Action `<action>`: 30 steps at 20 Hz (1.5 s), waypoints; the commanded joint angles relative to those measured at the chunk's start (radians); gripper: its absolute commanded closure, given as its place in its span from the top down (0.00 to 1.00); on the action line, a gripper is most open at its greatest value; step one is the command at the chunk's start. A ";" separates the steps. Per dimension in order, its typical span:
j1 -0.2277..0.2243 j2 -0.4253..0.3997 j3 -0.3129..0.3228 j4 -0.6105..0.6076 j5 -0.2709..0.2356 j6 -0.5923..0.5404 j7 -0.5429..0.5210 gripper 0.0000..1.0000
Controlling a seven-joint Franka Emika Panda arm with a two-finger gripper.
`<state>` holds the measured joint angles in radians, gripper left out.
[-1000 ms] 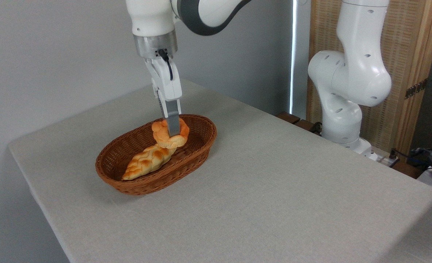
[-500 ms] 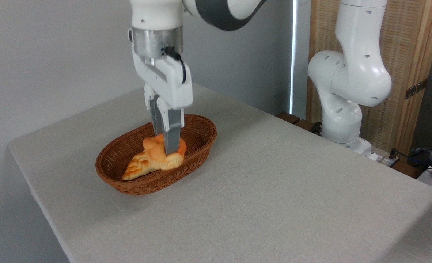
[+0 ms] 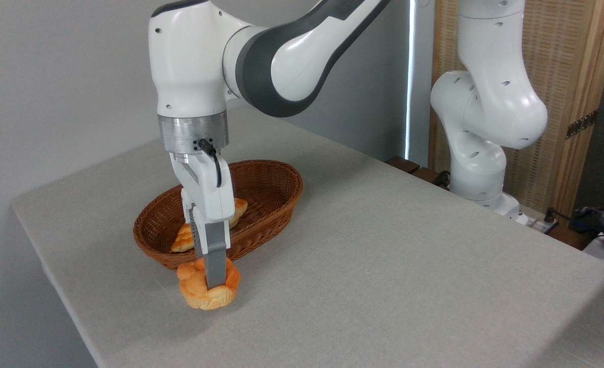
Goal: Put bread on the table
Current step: 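Carry the bun out of the basket and lower it onto the table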
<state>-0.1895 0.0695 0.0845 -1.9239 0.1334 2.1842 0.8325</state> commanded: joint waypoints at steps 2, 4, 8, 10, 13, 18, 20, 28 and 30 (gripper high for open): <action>-0.008 -0.002 0.014 0.011 0.044 0.002 0.014 0.93; -0.008 -0.002 0.014 0.011 0.057 0.002 0.014 1.00; -0.008 0.004 0.014 0.009 0.058 0.002 0.014 1.00; -0.008 0.004 0.014 0.009 0.058 0.002 0.014 1.00; -0.008 0.006 0.014 0.009 0.057 0.002 0.014 1.00; -0.008 0.006 0.014 0.009 0.057 0.002 0.014 1.00; -0.008 0.004 0.014 0.009 0.057 0.002 0.013 1.00; -0.008 -0.057 0.015 0.016 0.031 -0.033 -0.001 1.00; -0.008 -0.076 0.015 0.022 -0.011 -0.113 0.000 1.00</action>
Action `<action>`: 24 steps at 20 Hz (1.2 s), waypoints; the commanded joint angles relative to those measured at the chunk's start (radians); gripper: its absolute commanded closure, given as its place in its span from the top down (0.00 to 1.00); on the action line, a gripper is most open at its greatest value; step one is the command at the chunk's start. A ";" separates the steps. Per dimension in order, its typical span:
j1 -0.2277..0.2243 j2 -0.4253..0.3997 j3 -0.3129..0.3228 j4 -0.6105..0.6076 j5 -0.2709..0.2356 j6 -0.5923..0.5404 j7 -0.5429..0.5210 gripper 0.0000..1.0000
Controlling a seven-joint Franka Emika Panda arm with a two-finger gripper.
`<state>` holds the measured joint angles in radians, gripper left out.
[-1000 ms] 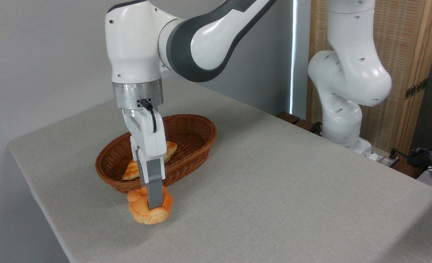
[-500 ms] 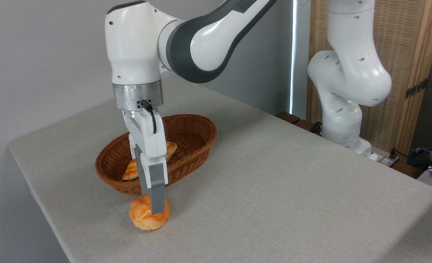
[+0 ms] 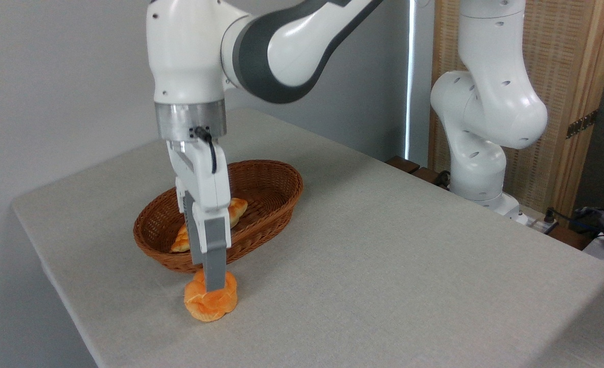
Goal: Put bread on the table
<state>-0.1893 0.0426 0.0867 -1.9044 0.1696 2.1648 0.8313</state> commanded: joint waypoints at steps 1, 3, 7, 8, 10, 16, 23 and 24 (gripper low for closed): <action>-0.009 -0.055 0.015 0.025 -0.054 -0.144 0.002 1.00; -0.009 -0.061 0.013 0.076 -0.056 -0.248 0.002 1.00; -0.007 -0.073 0.015 0.143 -0.068 -0.408 0.000 1.00; -0.001 -0.078 0.015 0.151 -0.068 -0.436 -0.001 1.00; 0.008 -0.087 0.013 0.157 -0.065 -0.479 -0.015 1.00; 0.017 -0.115 0.018 0.160 -0.123 -0.488 -0.210 1.00; 0.071 -0.102 -0.002 0.252 -0.213 -0.566 -0.212 1.00; 0.082 -0.099 -0.028 0.266 -0.223 -0.576 -0.212 1.00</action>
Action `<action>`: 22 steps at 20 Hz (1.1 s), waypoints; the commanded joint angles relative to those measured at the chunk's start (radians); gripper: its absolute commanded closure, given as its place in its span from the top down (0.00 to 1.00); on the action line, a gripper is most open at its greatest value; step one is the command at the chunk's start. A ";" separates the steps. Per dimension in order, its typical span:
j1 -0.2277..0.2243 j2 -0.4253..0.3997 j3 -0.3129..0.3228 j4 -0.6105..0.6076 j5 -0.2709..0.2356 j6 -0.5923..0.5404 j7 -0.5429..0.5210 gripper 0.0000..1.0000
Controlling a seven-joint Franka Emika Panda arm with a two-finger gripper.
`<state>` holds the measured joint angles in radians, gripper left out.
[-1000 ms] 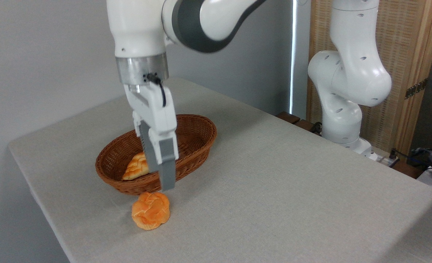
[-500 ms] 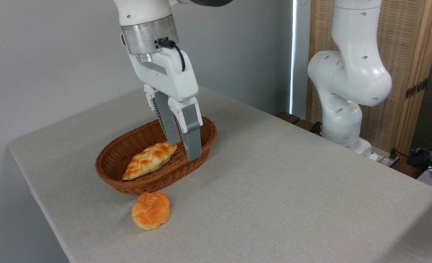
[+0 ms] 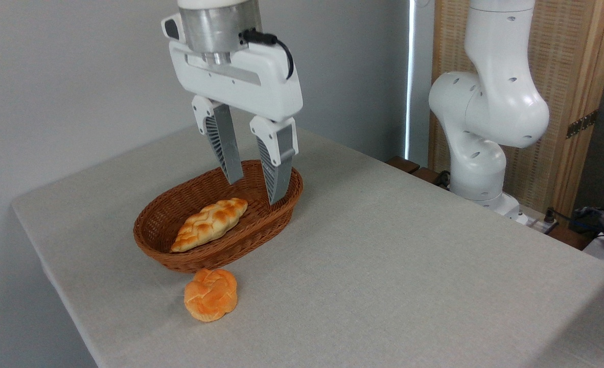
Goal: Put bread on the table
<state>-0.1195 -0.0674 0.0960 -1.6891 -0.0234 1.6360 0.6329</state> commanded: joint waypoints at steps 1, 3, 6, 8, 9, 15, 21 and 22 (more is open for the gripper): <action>0.052 0.012 -0.073 0.055 -0.044 -0.050 -0.013 1.00; 0.086 0.012 -0.111 0.058 -0.050 -0.050 -0.007 1.00; 0.084 0.006 -0.108 0.058 -0.041 -0.050 0.042 1.00; 0.084 0.006 -0.105 0.058 -0.038 -0.050 0.063 1.00; 0.084 0.008 -0.105 0.058 -0.038 -0.050 0.070 1.00; 0.083 0.017 -0.107 0.057 -0.038 -0.048 0.088 1.00; 0.083 0.034 -0.107 0.058 -0.038 -0.045 0.091 1.00; 0.083 0.034 -0.105 0.058 -0.038 -0.044 0.091 1.00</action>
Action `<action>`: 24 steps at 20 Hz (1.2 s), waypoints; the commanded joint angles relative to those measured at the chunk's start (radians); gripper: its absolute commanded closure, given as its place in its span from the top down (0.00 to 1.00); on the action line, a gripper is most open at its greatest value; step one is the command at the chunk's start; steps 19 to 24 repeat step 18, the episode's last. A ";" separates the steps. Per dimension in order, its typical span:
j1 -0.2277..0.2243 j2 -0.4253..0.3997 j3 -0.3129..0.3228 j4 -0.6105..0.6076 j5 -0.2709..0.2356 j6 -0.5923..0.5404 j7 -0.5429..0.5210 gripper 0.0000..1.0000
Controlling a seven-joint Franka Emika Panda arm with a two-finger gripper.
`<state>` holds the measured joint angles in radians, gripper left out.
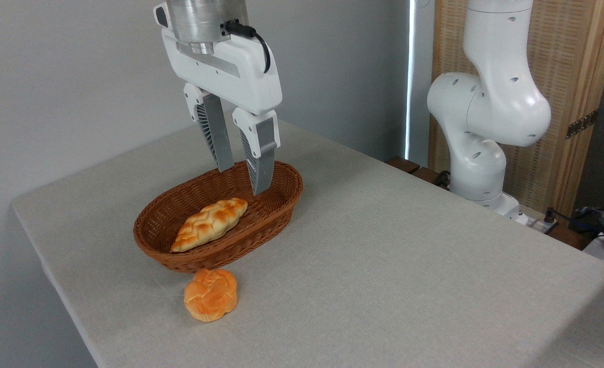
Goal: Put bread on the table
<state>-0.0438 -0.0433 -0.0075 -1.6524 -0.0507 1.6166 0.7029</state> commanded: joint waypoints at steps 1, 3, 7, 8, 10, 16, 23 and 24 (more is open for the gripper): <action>0.007 0.010 -0.002 0.022 -0.011 -0.023 0.021 1.00; 0.007 0.010 -0.002 0.022 -0.011 -0.023 0.021 1.00; 0.007 0.010 -0.002 0.022 -0.011 -0.023 0.021 1.00; 0.007 0.010 -0.002 0.022 -0.011 -0.023 0.021 1.00; 0.007 0.010 -0.002 0.022 -0.011 -0.023 0.021 1.00; 0.012 0.026 -0.002 0.039 -0.011 -0.024 0.021 1.00; 0.012 0.033 -0.005 0.040 -0.011 -0.024 0.018 1.00; 0.012 0.033 -0.005 0.040 -0.011 -0.024 0.018 1.00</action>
